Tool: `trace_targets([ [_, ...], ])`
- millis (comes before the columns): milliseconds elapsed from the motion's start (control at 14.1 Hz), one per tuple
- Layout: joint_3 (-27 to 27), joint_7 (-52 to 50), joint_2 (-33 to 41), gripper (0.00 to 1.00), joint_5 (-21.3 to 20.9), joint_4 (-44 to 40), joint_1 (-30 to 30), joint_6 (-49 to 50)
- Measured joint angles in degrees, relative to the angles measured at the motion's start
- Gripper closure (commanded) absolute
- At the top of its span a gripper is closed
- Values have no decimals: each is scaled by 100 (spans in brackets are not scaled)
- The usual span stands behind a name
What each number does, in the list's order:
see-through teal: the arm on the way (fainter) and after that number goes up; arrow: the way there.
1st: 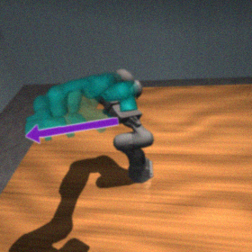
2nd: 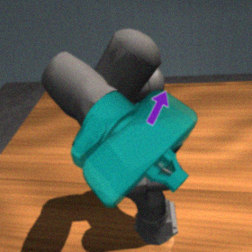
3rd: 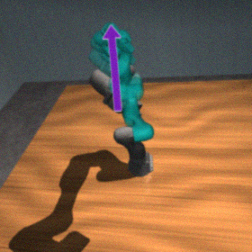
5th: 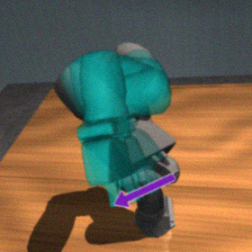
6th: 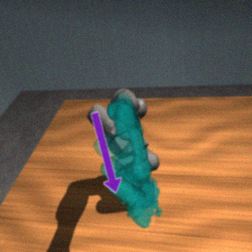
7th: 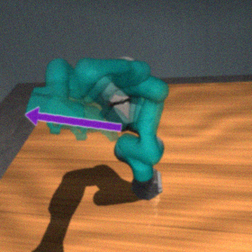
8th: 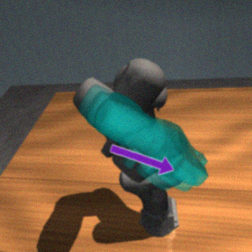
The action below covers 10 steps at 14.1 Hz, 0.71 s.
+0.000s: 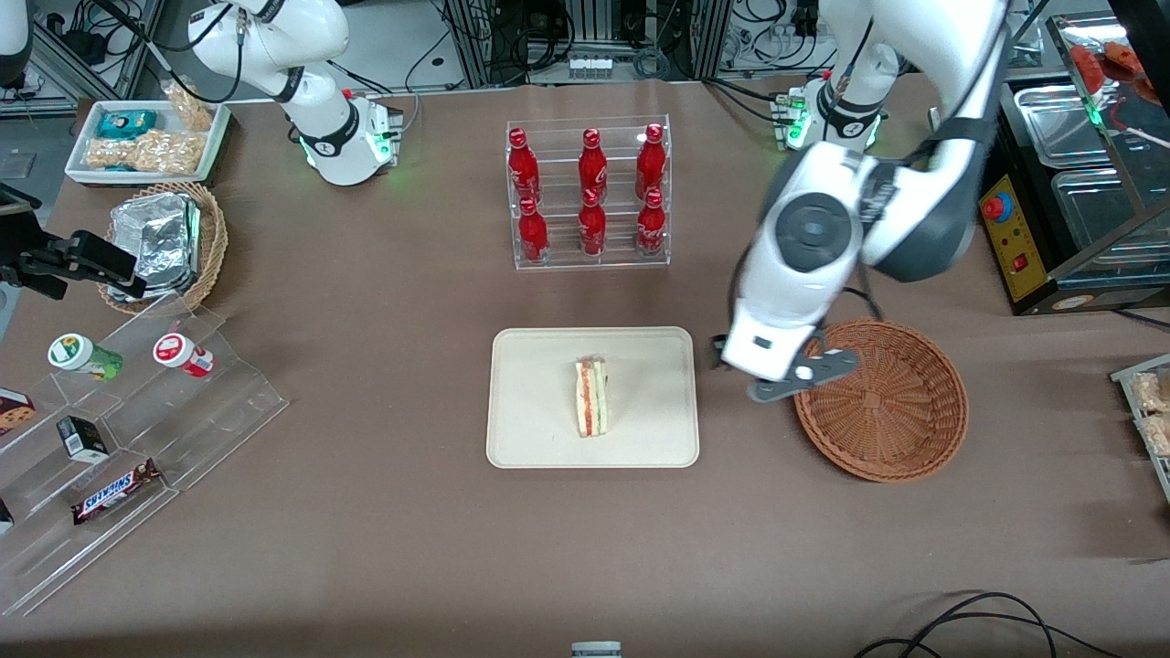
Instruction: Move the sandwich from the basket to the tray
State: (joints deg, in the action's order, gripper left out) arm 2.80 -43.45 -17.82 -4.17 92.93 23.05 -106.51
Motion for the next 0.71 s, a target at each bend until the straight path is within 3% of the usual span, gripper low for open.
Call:
trace_targets([
  [354, -15, 1489, 888, 0, 129, 843, -943, 361],
  [707, -13, 2977, 1493, 0, 137, 908, -1608, 1166],
])
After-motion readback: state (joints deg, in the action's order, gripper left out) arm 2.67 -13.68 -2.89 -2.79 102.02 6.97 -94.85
